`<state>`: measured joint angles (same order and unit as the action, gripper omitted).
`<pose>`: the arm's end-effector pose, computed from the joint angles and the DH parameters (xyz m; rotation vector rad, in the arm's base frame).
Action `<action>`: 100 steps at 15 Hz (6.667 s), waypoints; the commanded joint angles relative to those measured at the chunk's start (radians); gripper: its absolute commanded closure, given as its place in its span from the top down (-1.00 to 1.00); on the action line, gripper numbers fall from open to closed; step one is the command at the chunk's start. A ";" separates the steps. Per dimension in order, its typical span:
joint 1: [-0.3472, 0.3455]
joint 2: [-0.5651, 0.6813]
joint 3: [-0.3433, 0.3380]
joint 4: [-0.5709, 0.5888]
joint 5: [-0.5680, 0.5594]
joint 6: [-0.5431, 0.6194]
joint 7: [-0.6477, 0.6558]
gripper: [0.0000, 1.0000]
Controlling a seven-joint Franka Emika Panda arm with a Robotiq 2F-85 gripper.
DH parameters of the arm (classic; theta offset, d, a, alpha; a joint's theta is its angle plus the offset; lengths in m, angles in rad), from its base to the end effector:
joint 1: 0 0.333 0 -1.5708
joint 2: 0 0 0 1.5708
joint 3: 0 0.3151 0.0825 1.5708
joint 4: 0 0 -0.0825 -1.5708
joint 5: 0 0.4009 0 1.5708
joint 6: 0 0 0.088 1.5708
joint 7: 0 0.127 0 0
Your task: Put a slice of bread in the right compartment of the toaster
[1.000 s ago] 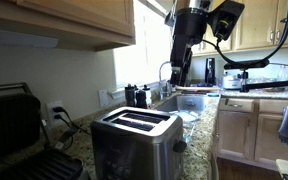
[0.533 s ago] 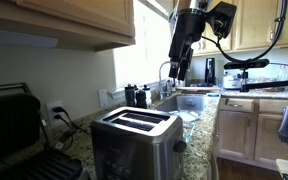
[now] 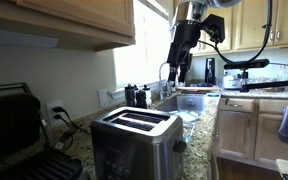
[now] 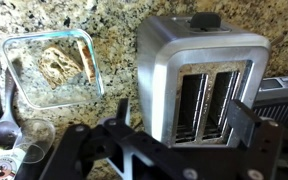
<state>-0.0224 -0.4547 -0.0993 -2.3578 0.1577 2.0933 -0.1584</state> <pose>0.4502 -0.0470 0.4916 -2.9650 0.0347 -0.3131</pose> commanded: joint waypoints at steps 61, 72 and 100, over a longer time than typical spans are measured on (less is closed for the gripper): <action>-0.101 0.414 -0.073 0.127 -0.053 -0.004 -0.138 1.00; -0.137 0.540 -0.065 0.247 -0.040 -0.075 -0.264 1.00; -0.141 0.623 -0.034 0.306 -0.034 -0.201 -0.398 1.00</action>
<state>-0.1430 0.1605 -0.1503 -2.0622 0.1139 1.8993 -0.5397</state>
